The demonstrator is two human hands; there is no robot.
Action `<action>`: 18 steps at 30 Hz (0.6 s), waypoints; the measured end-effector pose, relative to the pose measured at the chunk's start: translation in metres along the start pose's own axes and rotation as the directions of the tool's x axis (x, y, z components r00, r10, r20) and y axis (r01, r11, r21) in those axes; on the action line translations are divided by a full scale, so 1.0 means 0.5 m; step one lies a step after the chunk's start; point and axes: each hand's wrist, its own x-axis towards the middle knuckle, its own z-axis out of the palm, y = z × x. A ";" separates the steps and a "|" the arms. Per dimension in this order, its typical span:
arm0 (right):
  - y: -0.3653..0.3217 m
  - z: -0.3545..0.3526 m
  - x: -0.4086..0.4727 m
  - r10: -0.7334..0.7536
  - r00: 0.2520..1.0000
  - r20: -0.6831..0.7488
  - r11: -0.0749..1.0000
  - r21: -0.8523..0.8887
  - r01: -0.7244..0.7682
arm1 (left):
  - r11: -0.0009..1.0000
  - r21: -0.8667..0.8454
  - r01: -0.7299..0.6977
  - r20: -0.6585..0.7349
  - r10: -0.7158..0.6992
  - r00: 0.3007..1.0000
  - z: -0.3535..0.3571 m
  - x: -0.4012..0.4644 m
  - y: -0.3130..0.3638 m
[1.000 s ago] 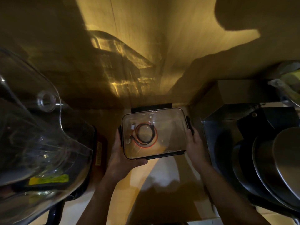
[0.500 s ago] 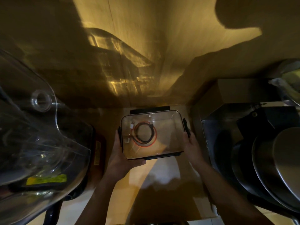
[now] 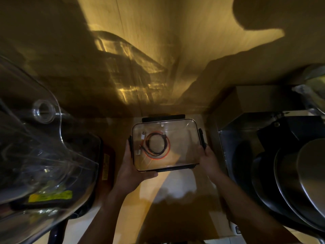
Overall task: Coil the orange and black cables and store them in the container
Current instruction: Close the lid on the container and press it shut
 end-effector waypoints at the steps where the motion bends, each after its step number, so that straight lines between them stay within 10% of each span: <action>1: -0.001 -0.001 -0.002 0.004 1.000 0.002 1.000 -0.004 -0.004 | 1.000 0.003 -0.006 -0.003 0.006 1.000 0.001 -0.002 -0.001; 18: 0.053 -0.010 -0.050 0.005 1.000 -0.015 1.000 0.007 -0.005 | 0.999 -0.027 0.042 0.068 -0.040 0.997 0.000 -0.038 -0.026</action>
